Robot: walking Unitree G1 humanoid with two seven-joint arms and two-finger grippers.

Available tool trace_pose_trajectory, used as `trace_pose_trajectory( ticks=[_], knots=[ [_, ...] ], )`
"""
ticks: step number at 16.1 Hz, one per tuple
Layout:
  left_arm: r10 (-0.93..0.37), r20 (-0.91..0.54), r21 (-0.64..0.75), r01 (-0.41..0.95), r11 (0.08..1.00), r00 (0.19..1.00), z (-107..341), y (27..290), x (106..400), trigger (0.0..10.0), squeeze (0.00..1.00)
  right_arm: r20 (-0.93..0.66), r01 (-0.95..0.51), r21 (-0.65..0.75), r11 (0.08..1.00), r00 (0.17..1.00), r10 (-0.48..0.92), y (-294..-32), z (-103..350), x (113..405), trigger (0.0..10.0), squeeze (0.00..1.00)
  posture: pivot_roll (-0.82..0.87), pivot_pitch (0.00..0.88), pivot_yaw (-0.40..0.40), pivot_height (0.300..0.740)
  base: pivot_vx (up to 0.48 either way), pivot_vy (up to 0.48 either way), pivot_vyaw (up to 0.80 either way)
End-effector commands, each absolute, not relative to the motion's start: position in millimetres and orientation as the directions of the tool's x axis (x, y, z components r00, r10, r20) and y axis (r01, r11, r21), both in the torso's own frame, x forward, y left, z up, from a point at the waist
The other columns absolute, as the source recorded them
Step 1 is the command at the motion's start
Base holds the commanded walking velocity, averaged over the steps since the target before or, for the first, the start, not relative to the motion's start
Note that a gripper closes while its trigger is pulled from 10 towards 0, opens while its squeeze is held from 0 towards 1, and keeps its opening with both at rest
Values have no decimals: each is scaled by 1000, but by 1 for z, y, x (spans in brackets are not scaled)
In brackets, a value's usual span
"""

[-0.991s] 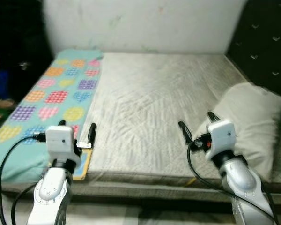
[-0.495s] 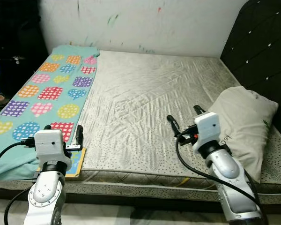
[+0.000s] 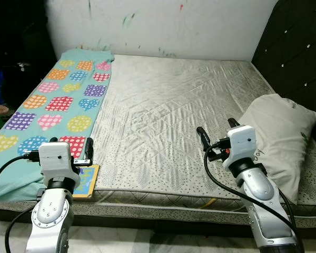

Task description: Clean up the room

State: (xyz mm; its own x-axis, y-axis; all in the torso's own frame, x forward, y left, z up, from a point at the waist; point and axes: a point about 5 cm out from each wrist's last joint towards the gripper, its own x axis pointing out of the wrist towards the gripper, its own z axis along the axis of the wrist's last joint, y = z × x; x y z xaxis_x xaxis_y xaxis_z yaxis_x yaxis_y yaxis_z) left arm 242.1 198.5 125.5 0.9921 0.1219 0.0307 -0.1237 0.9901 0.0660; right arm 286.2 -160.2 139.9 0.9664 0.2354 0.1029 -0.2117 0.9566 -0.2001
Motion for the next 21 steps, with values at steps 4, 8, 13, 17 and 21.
trace_pose_trajectory(
  ticks=[4,8,13,17,21],
  knots=[
    [99,31,51,-100,994,995,124,193,243,10000,0,91,-176,-192,966,976,196,-171,140,285,10000,0,-9,0,-55,740,0,0,-200],
    [99,26,49,-101,994,995,123,193,242,10000,0,77,-107,-167,980,990,121,-181,139,288,10000,0,-12,0,-56,740,0,0,-800],
    [78,25,48,-79,996,997,123,191,243,10000,0,68,-101,-166,981,991,114,-183,138,287,10000,0,-15,0,-53,740,0,0,-800],
    [50,27,41,-51,998,998,123,189,243,10000,0,63,-99,-158,982,992,110,-183,137,285,10000,0,-18,0,-49,740,0,0,-800],
    [38,28,34,-39,999,999,124,187,243,10000,0,70,-102,-167,981,991,115,-184,138,285,10000,0,-20,0,-49,740,0,0,-800]
  ],
)
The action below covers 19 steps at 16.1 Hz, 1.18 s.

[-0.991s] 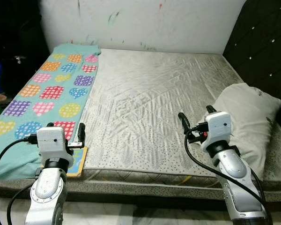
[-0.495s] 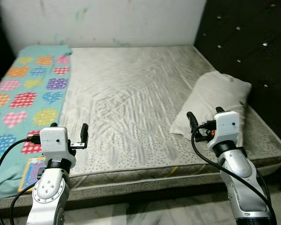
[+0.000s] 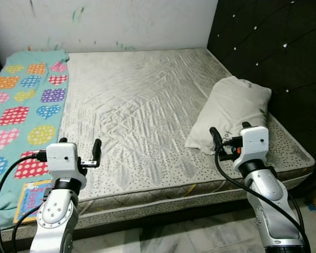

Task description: Clean up the room

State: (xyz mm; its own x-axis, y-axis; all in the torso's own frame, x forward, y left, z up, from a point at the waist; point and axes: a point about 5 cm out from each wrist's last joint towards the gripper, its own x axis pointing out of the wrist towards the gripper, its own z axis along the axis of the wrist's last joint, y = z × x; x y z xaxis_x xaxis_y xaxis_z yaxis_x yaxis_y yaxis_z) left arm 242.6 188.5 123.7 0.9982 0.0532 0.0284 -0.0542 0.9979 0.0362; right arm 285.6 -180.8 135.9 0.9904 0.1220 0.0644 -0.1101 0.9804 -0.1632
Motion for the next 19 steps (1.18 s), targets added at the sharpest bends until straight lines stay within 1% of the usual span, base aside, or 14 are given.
trace_pose_trajectory(
  ticks=[1,3,16,19],
  knots=[
    [38,28,31,-39,999,999,124,187,243,10000,0,73,-107,-178,978,990,122,-183,138,285,10000,0,-19,0,-49,740,0,0,0],
    [38,27,22,-39,999,999,124,187,243,10000,0,68,-111,-171,979,990,124,-183,138,284,10000,0,-24,0,-50,740,0,0,0],
    [12,21,9,-12,1000,1000,124,184,245,10000,0,49,-83,-156,984,995,92,-187,137,283,10000,0,-32,0,-47,740,0,0,-790],
    [17,23,12,-17,1000,1000,124,185,245,10000,0,35,-39,-162,986,998,45,-188,136,284,10000,0,-34,0,-44,740,0,0,0]
  ],
)
